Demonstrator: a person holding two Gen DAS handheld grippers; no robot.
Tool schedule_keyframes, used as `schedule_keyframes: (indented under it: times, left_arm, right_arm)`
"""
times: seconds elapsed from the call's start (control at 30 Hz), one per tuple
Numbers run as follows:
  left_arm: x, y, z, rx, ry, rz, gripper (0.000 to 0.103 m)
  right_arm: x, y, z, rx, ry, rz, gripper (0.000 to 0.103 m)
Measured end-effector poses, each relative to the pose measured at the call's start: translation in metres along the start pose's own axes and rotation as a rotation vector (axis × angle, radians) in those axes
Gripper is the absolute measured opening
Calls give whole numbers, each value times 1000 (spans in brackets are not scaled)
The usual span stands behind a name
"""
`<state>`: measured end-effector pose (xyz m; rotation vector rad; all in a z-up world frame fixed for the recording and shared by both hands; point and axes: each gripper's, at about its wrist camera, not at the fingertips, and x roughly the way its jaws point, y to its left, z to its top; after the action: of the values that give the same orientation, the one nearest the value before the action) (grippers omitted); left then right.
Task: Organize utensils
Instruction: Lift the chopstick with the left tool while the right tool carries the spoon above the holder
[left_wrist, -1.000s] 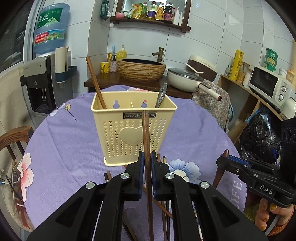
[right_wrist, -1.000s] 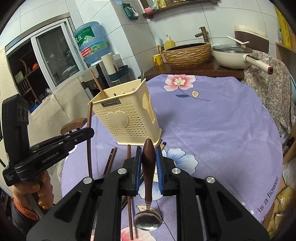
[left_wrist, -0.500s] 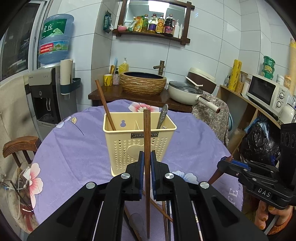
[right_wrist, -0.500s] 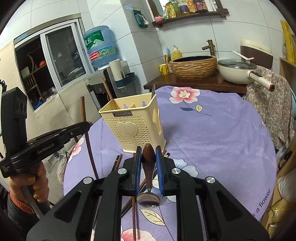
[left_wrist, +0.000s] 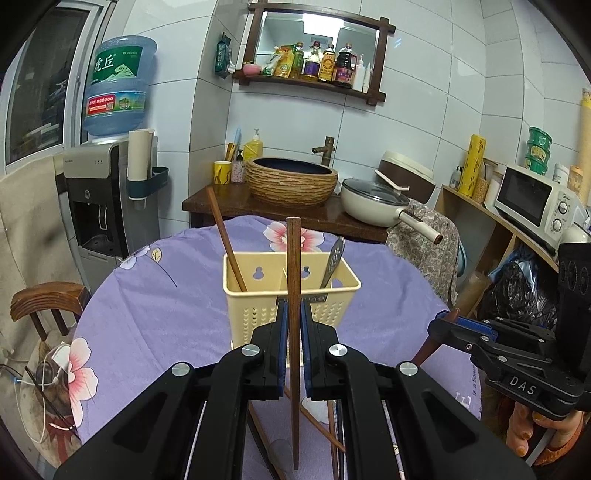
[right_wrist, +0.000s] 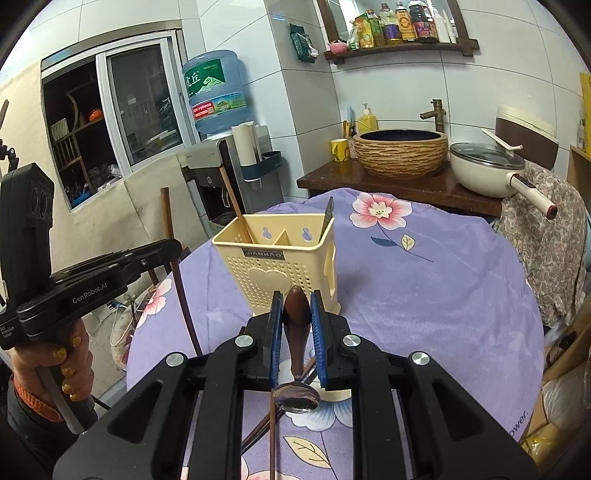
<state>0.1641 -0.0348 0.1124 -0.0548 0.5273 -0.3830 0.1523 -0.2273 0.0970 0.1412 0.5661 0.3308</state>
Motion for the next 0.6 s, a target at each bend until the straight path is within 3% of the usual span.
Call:
schedule_keyframes:
  times: [0.27, 0.6]
  left_arm:
    - [-25, 2, 49, -10, -102, -4, 7]
    - [-37, 1, 127, -25, -270, 55, 7]
  right_arm:
    - [-9, 7, 45, 4, -39, 57, 16]
    - [-12, 20, 126, -11, -166, 23, 16]
